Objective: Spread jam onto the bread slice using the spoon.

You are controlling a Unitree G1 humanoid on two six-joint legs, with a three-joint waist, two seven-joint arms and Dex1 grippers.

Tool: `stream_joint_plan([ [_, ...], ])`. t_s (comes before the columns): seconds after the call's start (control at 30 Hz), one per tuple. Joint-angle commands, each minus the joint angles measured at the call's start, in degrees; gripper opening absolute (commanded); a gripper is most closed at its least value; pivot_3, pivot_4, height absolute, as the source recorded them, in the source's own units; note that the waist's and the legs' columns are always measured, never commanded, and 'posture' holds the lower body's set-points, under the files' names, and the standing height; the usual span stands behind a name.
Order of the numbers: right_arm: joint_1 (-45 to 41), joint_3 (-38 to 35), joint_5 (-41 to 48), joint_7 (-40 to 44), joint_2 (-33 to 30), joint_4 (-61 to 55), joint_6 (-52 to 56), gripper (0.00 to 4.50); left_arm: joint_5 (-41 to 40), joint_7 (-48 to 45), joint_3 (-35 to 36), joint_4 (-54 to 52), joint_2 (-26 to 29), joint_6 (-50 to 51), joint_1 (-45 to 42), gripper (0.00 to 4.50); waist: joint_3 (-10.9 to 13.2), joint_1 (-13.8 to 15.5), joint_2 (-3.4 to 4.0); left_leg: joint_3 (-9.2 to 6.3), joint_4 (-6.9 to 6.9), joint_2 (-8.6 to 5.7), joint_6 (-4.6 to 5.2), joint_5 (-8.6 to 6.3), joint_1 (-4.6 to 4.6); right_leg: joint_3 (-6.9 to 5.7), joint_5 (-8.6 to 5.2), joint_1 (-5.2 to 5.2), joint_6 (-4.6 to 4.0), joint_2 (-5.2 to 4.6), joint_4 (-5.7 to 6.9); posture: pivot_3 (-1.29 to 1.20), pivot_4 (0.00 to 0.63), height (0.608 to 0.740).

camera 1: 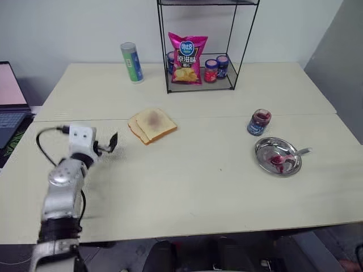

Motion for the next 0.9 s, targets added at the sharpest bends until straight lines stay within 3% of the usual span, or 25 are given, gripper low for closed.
stream_joint_plan([
  [0.03, 2.04, 5.92, 16.08, 2.22, -0.33, -12.91, 10.61, 4.45, -3.51, -11.08, -3.83, -1.27, 2.99, 4.44, -7.51, 4.5, 0.01, -0.09, 0.0, -0.01, 0.01, -0.03, 0.0, 0.0, -0.03, 0.0, 0.0, 0.0, 0.0, -0.02, -0.01, 0.0, 0.15, 0.74],
  [0.17, 6.39, 14.28, 24.03, 3.2, 1.1, -21.0, 14.37, 4.45, -2.35, -20.93, -10.98, 2.24, 3.24, 5.86, -14.23, 4.5, 0.01, -0.07, 0.0, -0.06, 0.01, -0.21, 0.12, -0.08, -0.28, -0.03, -0.02, -0.09, 0.03, -0.09, -0.06, 0.0, 0.15, 0.74],
  [0.3, 5.54, 24.38, 21.19, 3.17, 3.79, -22.5, 13.99, 4.45, 2.31, -26.34, -17.32, 10.45, 1.84, 1.3, -18.74, 4.5, 0.05, -0.04, -0.07, -0.12, 0.13, -0.32, 0.13, -0.08, -0.77, -0.09, 0.07, -0.51, -0.12, -0.04, -0.04, 0.0, 0.15, 0.74],
  [0.47, 2.06, 35.22, 11.76, 3.59, 7.5, -19.73, 11.6, 4.45, 12.7, -19.28, -22.13, 25.67, -0.66, -12.05, -24.21, 4.5, 0.18, -0.06, -0.28, -0.17, 0.26, -0.33, 0.16, -0.09, -0.76, -0.15, 0.06, -0.49, -0.09, 0.05, 0.02, 0.0, 0.15, 0.74],
  [0.57, 0.08, 39.74, 6.83, 3.94, 9.84, -17.3, 10.0, 4.45, 14.08, -20.11, -22.54, 31.77, -1.51, -15.4, -26.12, 4.5, 0.19, -0.13, -0.31, -0.19, 0.3, -0.31, 0.16, -0.09, -0.78, -0.17, 0.03, -0.5, -0.03, 0.03, 0.06, 0.0, 0.15, 0.74],
  [0.7, -4.97, 44.97, 1.64, 5.7, 13.6, -11.55, 8.05, 4.45, 21.38, -14.14, -25.51, 43.2, -1.95, -19.96, -30.7, 4.5, 0.2, -0.12, -0.31, -0.26, 0.45, -0.28, 0.16, -0.09, -0.83, -0.26, 0.09, -0.5, -0.13, 0.07, 0.13, 0.0, 0.15, 0.74],
  [0.83, -6.0, 47.66, -2.83, 8.17, 13.98, -8.8, 6.45, 4.45, 18.08, -14.99, -21.89, 47.94, -3.96, -21.12, -33.16, 4.5, 0.2, -0.12, -0.31, -0.44, 0.98, -0.29, 0.31, -0.18, -1.08, -0.48, 0.11, -0.49, -0.1, 0.05, 0.21, 0.0, 0.15, 0.74],
  [0.9, -6.77, 48.23, -5.15, 7.98, 15.11, -6.98, 5.46, 4.5, 17.86, -16.3, -21.57, 49.16, -4.26, -21.99, -33.42, 4.08, 0.2, -0.11, -0.31, -0.47, 1.06, -0.3, 0.33, -0.19, -1.15, -0.56, 0.14, -0.49, -0.08, 0.02, 0.22, 0.0, 0.15, 0.74],
])
